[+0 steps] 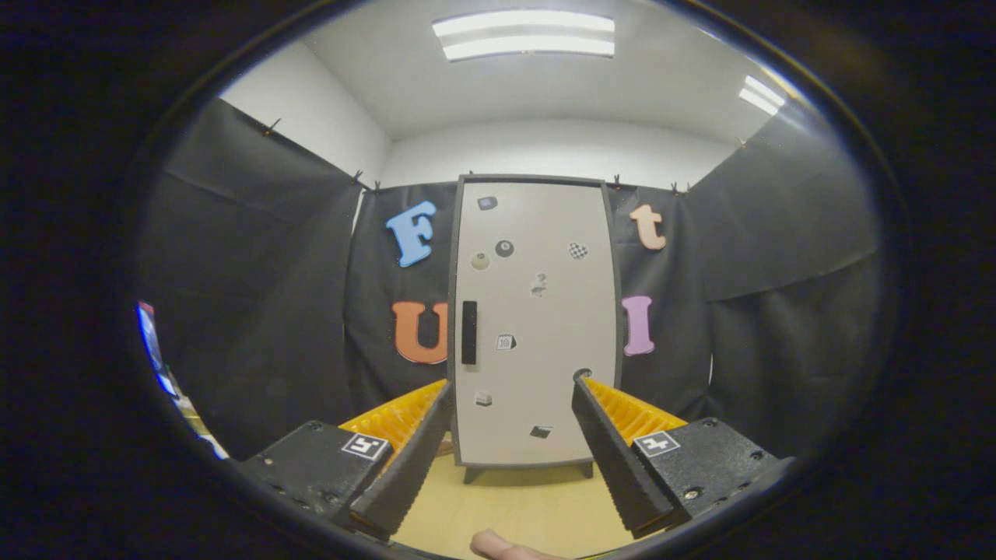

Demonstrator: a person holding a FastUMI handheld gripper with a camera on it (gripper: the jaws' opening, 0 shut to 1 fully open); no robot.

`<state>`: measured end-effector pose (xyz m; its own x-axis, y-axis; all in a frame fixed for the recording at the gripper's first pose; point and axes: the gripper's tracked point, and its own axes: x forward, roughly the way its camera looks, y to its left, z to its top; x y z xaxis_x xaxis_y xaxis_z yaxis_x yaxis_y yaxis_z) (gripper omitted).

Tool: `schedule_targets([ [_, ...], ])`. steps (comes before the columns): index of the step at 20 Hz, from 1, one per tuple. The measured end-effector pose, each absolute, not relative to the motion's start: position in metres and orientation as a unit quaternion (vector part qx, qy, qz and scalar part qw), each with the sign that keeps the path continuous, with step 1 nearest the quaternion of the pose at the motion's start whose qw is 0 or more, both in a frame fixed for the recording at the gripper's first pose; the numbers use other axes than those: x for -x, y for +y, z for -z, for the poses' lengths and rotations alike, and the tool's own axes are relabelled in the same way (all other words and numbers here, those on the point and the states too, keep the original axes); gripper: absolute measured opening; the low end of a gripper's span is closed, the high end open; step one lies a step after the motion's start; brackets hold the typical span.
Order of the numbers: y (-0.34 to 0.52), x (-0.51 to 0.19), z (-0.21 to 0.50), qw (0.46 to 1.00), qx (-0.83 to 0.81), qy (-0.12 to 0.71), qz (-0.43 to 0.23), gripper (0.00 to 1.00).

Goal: Open the shoe cabinet door, grab the shoes and put them into the shoe cabinet, then close the shoe cabinet door.

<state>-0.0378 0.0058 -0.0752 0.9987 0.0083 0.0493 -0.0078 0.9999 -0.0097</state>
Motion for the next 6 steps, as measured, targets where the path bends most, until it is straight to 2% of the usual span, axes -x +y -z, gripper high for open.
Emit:
schedule_targets([
  [6, -0.012, 0.042, 0.066, 0.999, -0.008, -0.033, 0.008, 0.99],
])
